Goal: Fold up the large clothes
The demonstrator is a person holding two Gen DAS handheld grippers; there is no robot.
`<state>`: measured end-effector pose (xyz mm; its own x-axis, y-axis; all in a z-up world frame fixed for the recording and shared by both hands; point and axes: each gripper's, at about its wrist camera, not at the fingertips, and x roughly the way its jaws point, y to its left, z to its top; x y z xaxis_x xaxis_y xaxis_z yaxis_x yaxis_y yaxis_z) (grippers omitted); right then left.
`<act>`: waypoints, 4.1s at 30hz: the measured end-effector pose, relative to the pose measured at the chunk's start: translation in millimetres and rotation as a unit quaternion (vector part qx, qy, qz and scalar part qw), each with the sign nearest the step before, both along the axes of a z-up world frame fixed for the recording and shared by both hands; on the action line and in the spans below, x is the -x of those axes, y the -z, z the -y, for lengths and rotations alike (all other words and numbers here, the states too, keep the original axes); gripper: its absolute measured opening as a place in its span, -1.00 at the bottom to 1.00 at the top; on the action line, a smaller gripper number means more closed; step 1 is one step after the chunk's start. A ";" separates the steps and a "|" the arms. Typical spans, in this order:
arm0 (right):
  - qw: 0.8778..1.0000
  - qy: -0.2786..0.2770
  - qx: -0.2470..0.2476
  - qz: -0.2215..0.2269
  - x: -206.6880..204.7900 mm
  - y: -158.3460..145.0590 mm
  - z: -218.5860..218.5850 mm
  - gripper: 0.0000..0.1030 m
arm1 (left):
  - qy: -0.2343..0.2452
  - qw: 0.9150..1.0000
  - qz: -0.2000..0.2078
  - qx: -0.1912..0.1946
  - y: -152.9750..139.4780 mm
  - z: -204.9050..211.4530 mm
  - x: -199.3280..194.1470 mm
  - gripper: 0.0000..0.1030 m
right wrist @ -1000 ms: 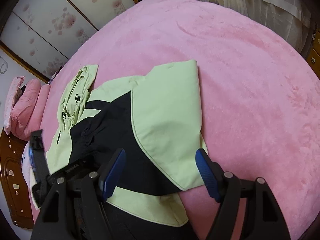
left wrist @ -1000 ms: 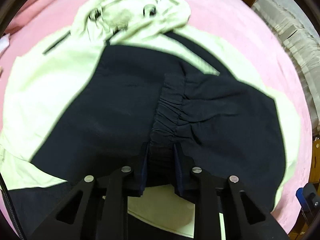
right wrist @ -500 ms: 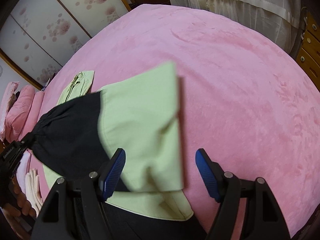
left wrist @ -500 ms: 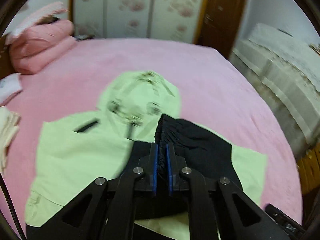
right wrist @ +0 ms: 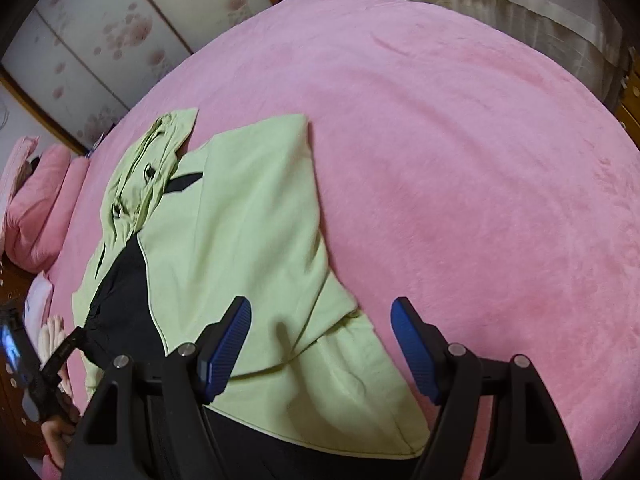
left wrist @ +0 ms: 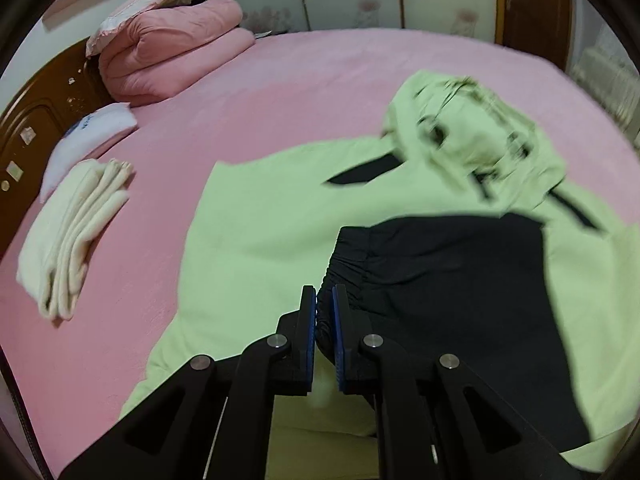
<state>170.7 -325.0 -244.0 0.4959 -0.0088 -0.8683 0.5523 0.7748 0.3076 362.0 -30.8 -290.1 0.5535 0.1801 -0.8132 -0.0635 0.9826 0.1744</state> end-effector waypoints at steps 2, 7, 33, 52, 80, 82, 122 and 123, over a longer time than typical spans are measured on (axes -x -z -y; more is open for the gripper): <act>1.000 -0.012 0.002 0.003 -1.9 -1.1 -4.2 0.41 | -0.007 1.000 -0.020 -0.002 17.1 -7.8 -4.5 -0.89; 0.998 -0.064 0.016 0.016 -12.3 -11.0 -19.8 0.41 | -0.019 0.999 -0.032 -0.034 23.7 -11.1 -5.7 -0.88; 0.997 -0.027 -0.027 0.063 -24.9 52.5 19.4 -1.00 | 0.046 0.994 -0.095 0.037 52.0 -1.5 -7.6 -0.98; 0.946 -0.185 -0.244 0.104 -155.3 83.4 -81.1 -1.00 | 0.090 0.946 -0.080 0.300 54.5 89.9 -25.7 -0.93; 0.967 -0.176 -0.173 0.053 -132.9 68.8 -88.5 -1.00 | 0.083 0.967 -0.104 0.218 56.5 85.6 -14.9 -0.87; 0.973 -0.159 -0.160 0.058 -127.8 67.8 -72.8 -1.00 | 0.091 0.975 -0.085 0.187 62.5 84.5 -11.9 -0.98; 0.992 -0.096 -0.085 0.002 -16.2 54.1 20.5 -1.00 | -0.016 0.973 -0.090 0.210 50.3 -48.3 14.8 -0.98; 0.993 -0.086 -0.085 -0.001 -17.5 53.2 19.1 -1.00 | -0.014 0.974 -0.090 0.207 49.9 -49.6 18.0 -0.98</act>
